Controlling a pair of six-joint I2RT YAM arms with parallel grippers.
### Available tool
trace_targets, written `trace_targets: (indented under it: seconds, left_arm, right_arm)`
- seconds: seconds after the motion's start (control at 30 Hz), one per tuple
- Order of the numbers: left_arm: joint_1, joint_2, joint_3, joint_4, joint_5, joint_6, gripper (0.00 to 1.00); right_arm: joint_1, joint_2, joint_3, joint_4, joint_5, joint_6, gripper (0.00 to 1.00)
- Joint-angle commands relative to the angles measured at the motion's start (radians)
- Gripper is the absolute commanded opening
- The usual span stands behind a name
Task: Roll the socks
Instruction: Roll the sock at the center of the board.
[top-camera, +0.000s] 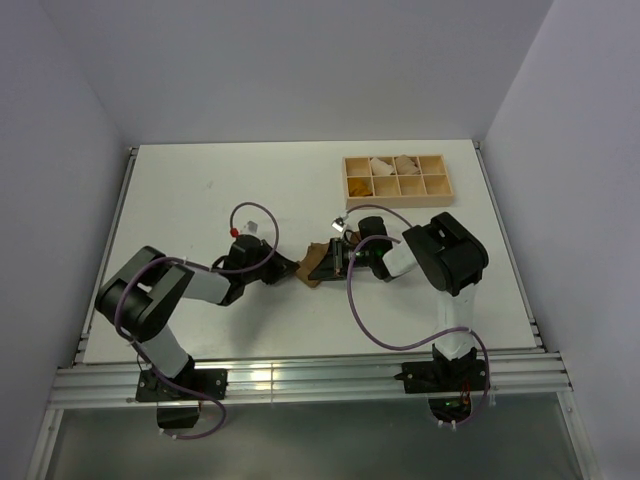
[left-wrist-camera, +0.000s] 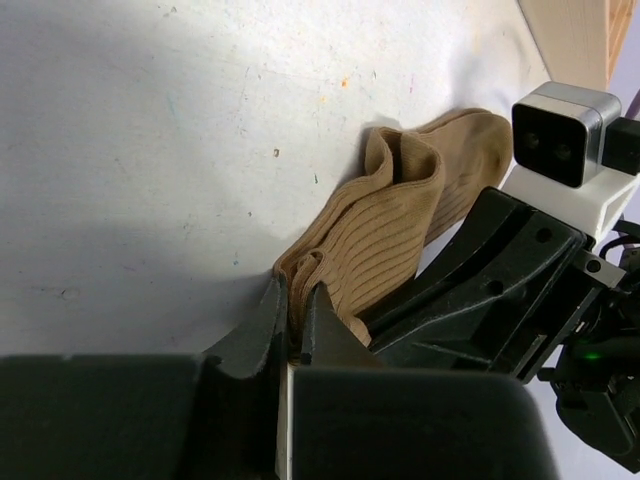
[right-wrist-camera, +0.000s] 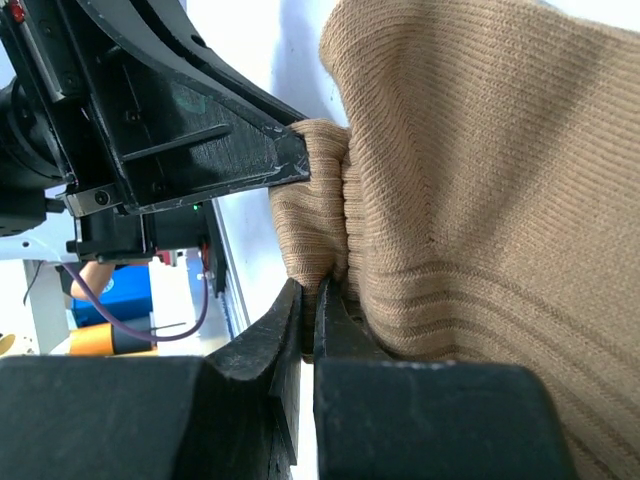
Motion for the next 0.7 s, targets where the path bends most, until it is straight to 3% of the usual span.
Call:
trace_targets:
  seconds: [0.0,0.13,0.23,0.43,0.57,0.67]
  left_arm:
    - [-0.007,0.025,0.010,-0.164,-0.051,0.044,0.00]
    - [-0.007,-0.020,0.030,-0.264,-0.128,0.045,0.00]
    - [-0.002,-0.090,0.016,-0.347,-0.211,0.016,0.00]
    - [0.039,-0.256,-0.050,-0.494,-0.365,-0.043,0.00]
    - [0.058,-0.314,-0.057,-0.548,-0.387,-0.038,0.00]
    - [0.058,-0.322,-0.053,-0.576,-0.386,-0.021,0.00]
  right_arm:
    - [0.001,-0.001,0.010,-0.086,0.039,-0.056,0.03]
    - [0.005,-0.086,0.016,-0.197,0.092,-0.117,0.29]
    - [0.011,-0.181,0.048,-0.352,0.164,-0.221,0.39]
    - [0.046,-0.337,0.138,-0.579,0.327,-0.422,0.46]
    - [0.193,-0.398,0.236,-0.704,0.573,-0.594,0.54]
    - [0.306,-0.409,0.264,-0.707,0.736,-0.674,0.63]
